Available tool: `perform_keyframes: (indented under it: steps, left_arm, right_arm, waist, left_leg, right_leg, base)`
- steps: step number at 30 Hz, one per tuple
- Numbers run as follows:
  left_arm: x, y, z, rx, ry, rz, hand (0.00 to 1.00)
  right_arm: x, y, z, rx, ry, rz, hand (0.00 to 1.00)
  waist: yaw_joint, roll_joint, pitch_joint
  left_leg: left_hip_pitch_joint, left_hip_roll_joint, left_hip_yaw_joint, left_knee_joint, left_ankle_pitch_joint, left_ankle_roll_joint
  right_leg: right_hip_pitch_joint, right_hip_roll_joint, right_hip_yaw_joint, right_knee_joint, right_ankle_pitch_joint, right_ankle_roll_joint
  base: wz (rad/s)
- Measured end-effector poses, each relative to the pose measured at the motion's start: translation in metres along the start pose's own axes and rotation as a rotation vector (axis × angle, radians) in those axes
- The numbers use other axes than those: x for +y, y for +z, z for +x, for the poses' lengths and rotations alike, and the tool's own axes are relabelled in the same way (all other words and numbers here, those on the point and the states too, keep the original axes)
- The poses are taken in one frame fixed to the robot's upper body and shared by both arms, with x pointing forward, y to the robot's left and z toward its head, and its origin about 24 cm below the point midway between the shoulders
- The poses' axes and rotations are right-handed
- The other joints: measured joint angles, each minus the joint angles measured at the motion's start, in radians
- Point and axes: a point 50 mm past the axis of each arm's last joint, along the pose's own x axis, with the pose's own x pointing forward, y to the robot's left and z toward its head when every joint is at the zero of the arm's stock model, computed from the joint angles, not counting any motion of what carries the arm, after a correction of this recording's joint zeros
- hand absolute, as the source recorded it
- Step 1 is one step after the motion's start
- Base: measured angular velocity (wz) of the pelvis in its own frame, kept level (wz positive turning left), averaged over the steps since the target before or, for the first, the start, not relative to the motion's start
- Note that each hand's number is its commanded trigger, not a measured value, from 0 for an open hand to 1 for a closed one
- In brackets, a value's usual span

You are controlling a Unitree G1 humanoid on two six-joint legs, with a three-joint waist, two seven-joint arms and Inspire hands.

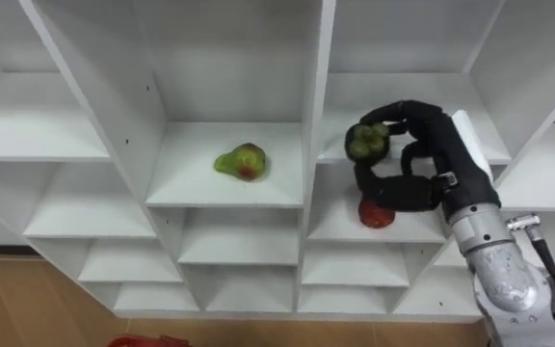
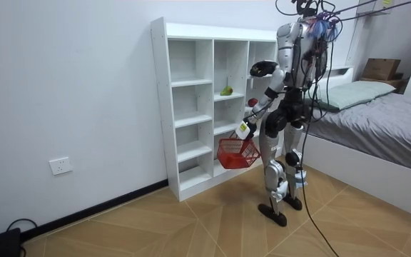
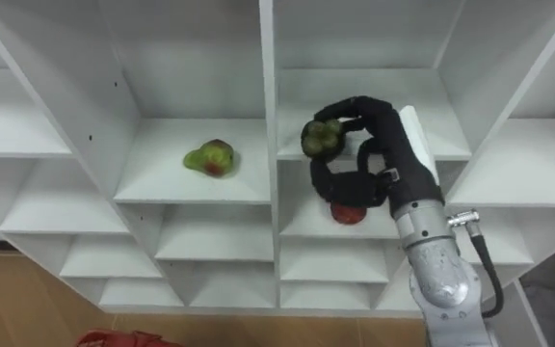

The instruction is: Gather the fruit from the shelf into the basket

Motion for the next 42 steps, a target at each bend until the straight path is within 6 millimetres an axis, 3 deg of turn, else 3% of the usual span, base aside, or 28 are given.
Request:
perform_keyframes:
  steps: [2, 7, 22, 27, 42]
  left_arm:
    - [0.0, 0.007, 0.002, -0.018, -0.003, -0.001, 1.0]
    - [-0.005, 0.017, 0.004, -0.047, -0.034, 0.044, 1.0]
    - [-0.01, 0.04, 0.006, -0.13, -0.063, 0.076, 1.0]
    - [-0.018, 0.047, 0.009, -0.137, -0.096, 0.119, 1.0]
    - [-0.023, 0.061, 0.012, -0.165, -0.118, 0.145, 1.0]
  right_arm:
    - [0.002, 0.004, 0.0, -0.015, 0.019, 0.004, 1.0]
    - [0.018, 0.007, -0.001, -0.014, 0.115, 0.034, 1.0]
    - [0.042, -0.004, -0.013, 0.056, 0.25, 0.073, 1.0]
    - [0.057, -0.028, -0.017, 0.162, 0.311, 0.068, 1.0]
    - [0.079, -0.055, -0.021, 0.282, 0.378, 0.008, 1.0]
  waist:
    - [-0.001, -0.009, 0.0028]
    - [0.004, -0.025, -0.0037]
    - [0.001, 0.0, 0.007]
    - [0.004, -0.002, 0.0067]
    - [0.004, -0.015, 0.0113]
  left_leg:
    - [-0.005, 0.001, 0.001, 0.002, 0.0, 0.0]
    - [-0.003, 0.0, 0.007, 0.001, 0.0, 0.0]
    - [-0.021, 0.008, 0.021, 0.004, 0.001, -0.001]
    - [-0.045, 0.005, 0.009, 0.008, 0.002, 0.0]
    - [-0.156, 0.001, -0.007, 0.039, 0.006, 0.002]
  right_leg:
    - [-0.004, 0.0, 0.0, 0.0, 0.002, 0.0]
    - [-0.004, 0.003, 0.014, -0.003, 0.004, 0.002]
    - [-0.037, 0.012, 0.038, 0.012, 0.012, -0.002]
    - [-0.047, 0.008, 0.019, 0.013, 0.012, -0.002]
    - [-0.139, -0.003, -0.009, 0.017, 0.013, -0.003]
  base:
    - [0.0]
    - [-0.02]
    - [-0.04]
    - [0.08]
    - [0.05]
